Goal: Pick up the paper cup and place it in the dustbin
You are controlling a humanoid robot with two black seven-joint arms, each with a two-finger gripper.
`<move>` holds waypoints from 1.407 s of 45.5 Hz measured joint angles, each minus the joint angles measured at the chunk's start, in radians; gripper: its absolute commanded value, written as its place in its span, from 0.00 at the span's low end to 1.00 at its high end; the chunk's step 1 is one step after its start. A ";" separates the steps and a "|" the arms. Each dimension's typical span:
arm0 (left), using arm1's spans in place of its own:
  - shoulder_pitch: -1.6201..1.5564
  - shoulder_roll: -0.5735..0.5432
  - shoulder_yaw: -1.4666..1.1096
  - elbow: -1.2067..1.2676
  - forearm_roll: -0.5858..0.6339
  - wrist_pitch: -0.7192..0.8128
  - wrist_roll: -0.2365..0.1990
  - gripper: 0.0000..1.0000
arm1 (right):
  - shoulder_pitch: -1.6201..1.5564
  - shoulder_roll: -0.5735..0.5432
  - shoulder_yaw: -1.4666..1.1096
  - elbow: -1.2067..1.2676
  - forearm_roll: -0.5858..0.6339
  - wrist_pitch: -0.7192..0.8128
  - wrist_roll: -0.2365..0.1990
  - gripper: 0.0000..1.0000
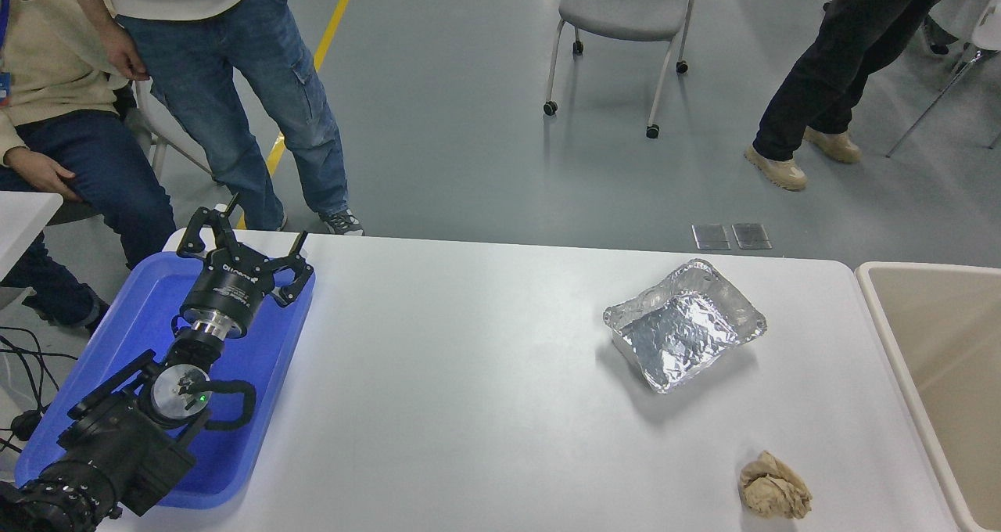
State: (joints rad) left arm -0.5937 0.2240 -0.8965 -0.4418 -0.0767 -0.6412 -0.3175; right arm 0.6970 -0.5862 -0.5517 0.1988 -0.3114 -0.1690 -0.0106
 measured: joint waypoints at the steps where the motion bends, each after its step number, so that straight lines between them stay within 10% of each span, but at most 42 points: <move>1: 0.000 0.000 0.000 0.000 0.000 0.000 0.000 1.00 | 0.014 -0.015 -0.003 0.030 -0.003 -0.001 0.000 1.00; 30: 0.000 0.000 -0.001 0.000 0.000 0.000 0.000 1.00 | 0.739 -0.214 -0.543 0.876 -0.054 0.110 0.006 1.00; 64: 0.000 0.000 0.001 0.000 0.000 0.000 0.000 1.00 | 1.344 -0.032 -0.683 1.056 -0.052 0.876 0.006 1.00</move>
State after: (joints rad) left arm -0.5937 0.2240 -0.8958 -0.4417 -0.0766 -0.6412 -0.3175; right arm 2.0405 -0.6179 -1.2348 1.2547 -0.3633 0.7074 -0.0044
